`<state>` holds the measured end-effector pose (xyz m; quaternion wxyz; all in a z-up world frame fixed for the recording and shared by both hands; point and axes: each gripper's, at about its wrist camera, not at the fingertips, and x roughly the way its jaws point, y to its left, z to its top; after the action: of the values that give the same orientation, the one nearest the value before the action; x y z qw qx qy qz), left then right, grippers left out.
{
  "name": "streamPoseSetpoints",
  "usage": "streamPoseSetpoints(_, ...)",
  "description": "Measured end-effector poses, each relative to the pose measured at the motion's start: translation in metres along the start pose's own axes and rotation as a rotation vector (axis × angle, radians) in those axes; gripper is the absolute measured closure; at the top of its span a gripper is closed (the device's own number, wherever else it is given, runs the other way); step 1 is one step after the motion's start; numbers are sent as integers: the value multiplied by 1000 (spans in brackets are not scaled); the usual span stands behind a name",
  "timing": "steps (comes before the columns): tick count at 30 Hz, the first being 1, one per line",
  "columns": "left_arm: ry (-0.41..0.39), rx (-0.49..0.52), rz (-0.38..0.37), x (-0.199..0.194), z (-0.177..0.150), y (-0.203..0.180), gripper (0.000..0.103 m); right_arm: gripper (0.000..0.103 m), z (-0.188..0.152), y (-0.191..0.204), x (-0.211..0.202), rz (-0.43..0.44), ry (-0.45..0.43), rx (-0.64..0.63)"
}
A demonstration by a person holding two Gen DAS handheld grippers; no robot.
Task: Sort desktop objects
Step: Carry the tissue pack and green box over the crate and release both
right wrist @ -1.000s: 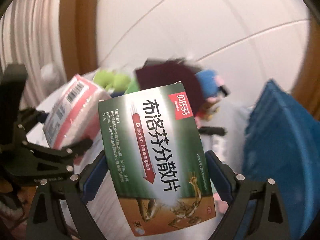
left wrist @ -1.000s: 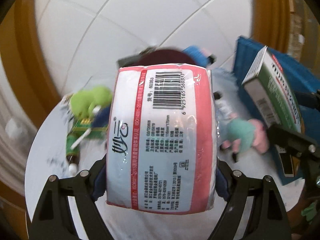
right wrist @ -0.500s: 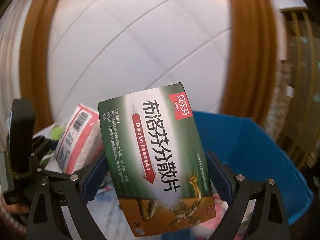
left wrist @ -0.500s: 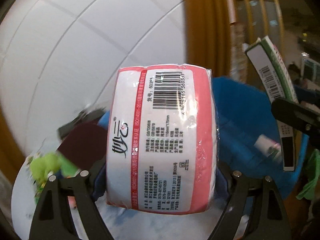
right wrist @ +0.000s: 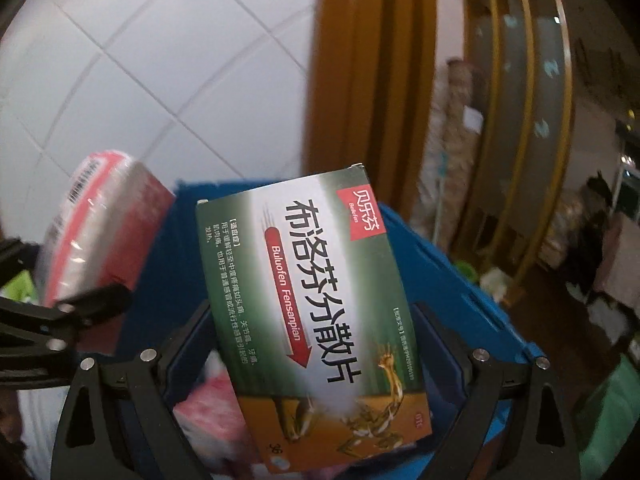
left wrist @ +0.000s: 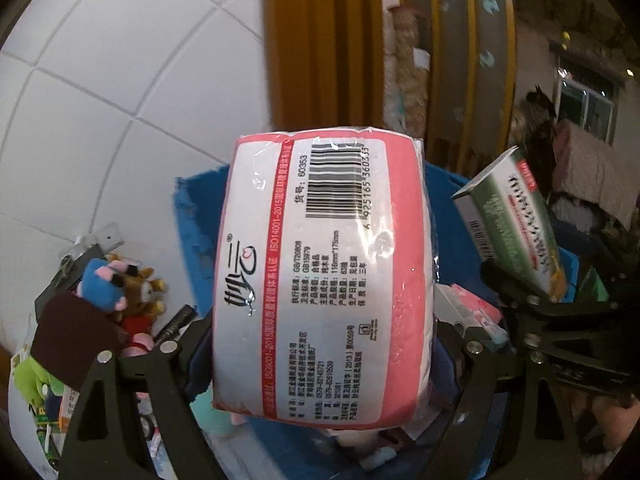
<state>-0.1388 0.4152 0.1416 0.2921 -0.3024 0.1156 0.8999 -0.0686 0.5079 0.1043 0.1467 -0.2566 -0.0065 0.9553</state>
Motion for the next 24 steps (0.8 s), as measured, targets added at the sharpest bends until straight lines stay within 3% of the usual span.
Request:
streamPoseSetpoints(6, 57, 38, 0, 17, 4, -30, 17, 9, -10, -37, 31, -15, 72, 17)
streamPoseSetpoints(11, 57, 33, 28, 19, 3, -25, 14, 8, -11, -50, 48, -16, 110, 5)
streamPoseSetpoints(17, 25, 21, 59, 11, 0, -26, 6, 0, -12, -49, 39, -14, 105, -1)
streamPoseSetpoints(24, 3, 41, 105, 1, -5, -28, 6, 0, -16, -43, 29, 15, 120, -54)
